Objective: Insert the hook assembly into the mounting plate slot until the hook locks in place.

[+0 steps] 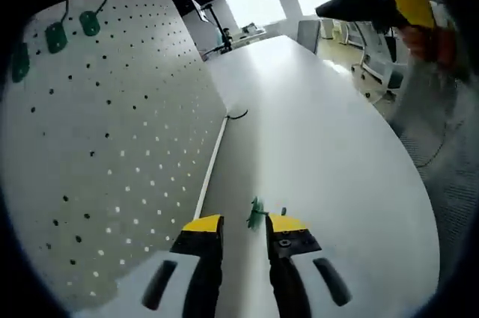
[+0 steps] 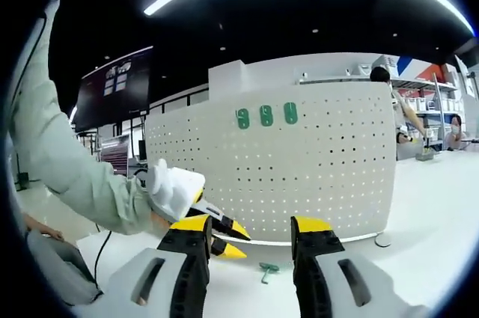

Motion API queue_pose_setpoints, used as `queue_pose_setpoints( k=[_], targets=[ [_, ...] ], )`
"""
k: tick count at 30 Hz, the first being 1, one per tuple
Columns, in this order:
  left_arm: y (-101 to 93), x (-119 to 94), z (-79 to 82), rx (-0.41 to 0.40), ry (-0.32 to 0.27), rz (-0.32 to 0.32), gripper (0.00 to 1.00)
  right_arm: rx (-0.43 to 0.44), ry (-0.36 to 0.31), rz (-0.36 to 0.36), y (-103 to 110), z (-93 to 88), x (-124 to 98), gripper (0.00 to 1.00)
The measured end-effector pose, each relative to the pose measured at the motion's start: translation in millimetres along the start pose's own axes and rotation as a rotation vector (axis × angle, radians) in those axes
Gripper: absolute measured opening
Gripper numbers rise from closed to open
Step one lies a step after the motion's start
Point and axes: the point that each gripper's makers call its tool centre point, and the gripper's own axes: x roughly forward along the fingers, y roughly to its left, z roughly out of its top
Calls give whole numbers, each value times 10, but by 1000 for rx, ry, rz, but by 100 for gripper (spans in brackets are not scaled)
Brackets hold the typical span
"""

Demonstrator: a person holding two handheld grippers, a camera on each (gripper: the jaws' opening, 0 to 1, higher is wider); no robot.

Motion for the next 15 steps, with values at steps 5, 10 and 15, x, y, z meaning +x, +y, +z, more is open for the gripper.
queue_pose_setpoints(
  k=[5, 10, 15],
  targets=[
    [-13, 188, -87, 11, 32, -40, 23, 17, -2, -14, -42, -2, -6, 40],
    [-48, 313, -141, 40, 61, -71, 20, 28, -2, -17, -51, -7, -7, 40],
    [-52, 437, -192, 36, 78, -91, 18, 34, 0, -22, -64, -13, -9, 40]
  ],
)
